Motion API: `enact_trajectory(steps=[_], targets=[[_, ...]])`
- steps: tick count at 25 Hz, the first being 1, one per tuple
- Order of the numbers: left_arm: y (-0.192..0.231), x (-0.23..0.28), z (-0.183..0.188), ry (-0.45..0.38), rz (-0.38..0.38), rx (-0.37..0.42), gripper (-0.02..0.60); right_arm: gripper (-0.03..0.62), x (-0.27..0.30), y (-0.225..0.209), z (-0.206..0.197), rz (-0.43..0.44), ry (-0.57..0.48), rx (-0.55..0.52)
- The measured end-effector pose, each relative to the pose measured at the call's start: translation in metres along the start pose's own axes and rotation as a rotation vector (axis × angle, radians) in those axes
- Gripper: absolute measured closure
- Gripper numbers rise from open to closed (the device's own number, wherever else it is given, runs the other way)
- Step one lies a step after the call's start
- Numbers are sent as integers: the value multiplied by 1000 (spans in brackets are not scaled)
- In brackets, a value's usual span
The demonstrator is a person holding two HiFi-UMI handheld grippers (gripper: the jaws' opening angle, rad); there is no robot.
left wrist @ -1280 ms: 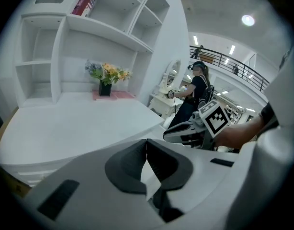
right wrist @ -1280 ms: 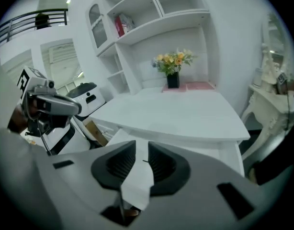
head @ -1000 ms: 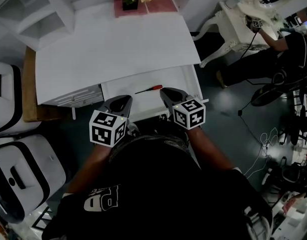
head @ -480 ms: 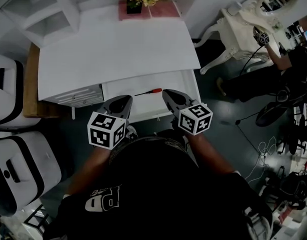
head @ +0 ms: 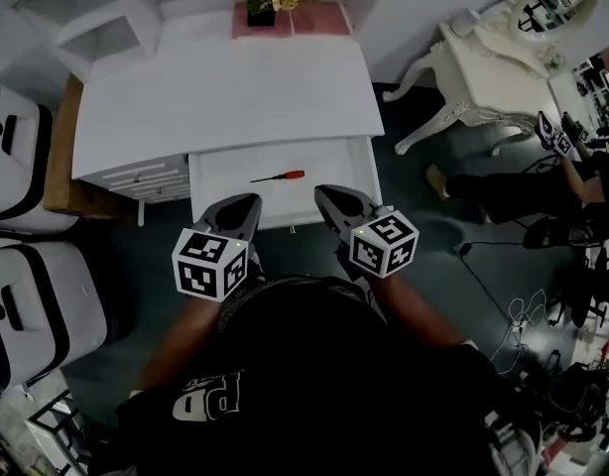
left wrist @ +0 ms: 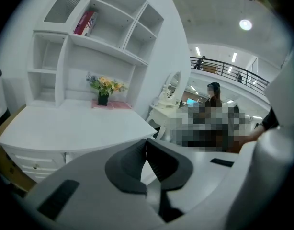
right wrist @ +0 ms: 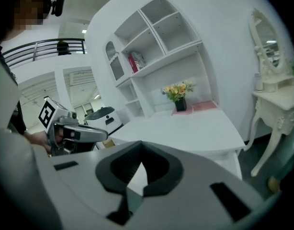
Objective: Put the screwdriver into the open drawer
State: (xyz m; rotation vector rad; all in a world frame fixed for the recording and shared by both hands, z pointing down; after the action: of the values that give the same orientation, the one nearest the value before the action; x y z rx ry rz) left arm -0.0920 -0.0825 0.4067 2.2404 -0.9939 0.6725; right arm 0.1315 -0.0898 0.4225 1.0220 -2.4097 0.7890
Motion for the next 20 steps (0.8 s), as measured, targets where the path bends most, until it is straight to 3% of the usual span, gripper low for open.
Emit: enact_trajectory(steps=[12,20], targets=[[-93,-4,-35,-53,50,-18,566,585,-69,3,-40,66,-13,-75],[-134,-14,-66,-48,85,-47,566,585,-104,4,-77,90,-2,-45]])
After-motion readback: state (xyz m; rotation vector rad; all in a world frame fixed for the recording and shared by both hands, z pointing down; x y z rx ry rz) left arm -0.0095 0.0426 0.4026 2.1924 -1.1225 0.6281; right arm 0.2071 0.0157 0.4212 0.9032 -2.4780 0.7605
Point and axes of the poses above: the fingertips, and each gripper's own axes: x forward along the fingers, y to its left, z out of its top, the point moved 9 cm from there along -x, backward along the fingers, and after that the axes turned 12 degrees about y, right-handed, at the moved point
